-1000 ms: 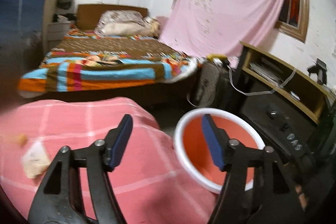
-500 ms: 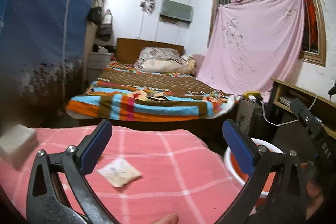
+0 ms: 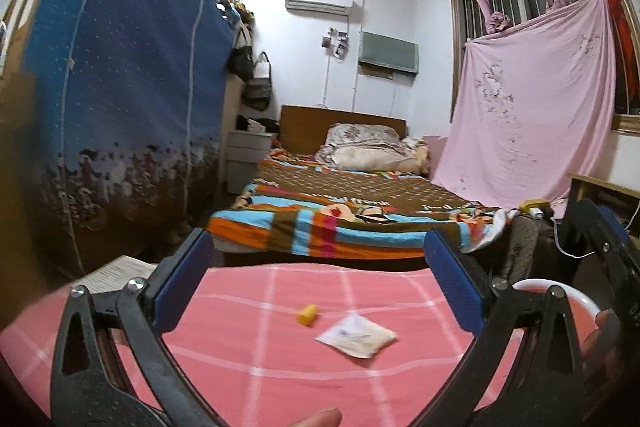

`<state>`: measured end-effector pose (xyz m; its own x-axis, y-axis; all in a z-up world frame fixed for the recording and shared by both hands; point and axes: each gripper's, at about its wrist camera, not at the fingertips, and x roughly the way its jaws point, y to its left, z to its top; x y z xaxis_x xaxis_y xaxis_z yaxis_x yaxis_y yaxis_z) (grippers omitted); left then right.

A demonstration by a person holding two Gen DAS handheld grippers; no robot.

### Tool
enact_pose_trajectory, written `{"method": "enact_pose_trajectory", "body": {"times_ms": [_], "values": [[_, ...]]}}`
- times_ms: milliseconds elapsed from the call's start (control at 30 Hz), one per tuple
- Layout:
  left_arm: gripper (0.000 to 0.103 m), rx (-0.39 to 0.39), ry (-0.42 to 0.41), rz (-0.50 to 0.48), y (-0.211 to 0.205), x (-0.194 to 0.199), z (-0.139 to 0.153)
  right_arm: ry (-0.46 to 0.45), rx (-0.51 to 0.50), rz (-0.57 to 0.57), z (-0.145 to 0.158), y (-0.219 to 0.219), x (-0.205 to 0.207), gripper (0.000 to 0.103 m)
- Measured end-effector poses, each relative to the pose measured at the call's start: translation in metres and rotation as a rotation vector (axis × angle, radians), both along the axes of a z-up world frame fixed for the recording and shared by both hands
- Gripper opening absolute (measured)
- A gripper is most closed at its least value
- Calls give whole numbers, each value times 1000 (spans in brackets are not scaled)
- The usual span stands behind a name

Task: Collect trash
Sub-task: 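Move both open tools back over the table toward the yellow cap and white sachet, then grasp the yellow cap with the left tool while the right tool grasps the white sachet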

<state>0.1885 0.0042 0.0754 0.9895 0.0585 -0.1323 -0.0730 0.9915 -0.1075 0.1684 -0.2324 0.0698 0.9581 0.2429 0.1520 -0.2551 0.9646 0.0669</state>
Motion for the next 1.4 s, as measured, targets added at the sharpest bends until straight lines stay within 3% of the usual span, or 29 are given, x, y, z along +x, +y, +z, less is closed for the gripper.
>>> {"method": "enact_pose_trajectory", "body": {"times_ms": [167,300,467,667,767,900,1133,1400], "values": [[88,35,-23,28,20,1,-4,25,-63,29,-7,20,12,103],[88,48,10,20,37,10,-8,84,-115,68,-10,33,27,103],[88,59,87,-5,51,28,-16,274,-208,140,-20,53,62,103],[87,-7,231,-27,62,57,-30,527,-318,179,-36,77,103,102],[81,-29,310,-20,65,69,-38,616,-373,229,-47,88,114,92],[58,-71,440,-42,70,89,-53,710,-422,310,-62,102,119,82],[46,-103,601,-105,64,112,-74,853,-523,387,-84,129,134,76],[37,-142,671,-174,59,126,-81,870,-528,375,-85,126,138,44]]}}
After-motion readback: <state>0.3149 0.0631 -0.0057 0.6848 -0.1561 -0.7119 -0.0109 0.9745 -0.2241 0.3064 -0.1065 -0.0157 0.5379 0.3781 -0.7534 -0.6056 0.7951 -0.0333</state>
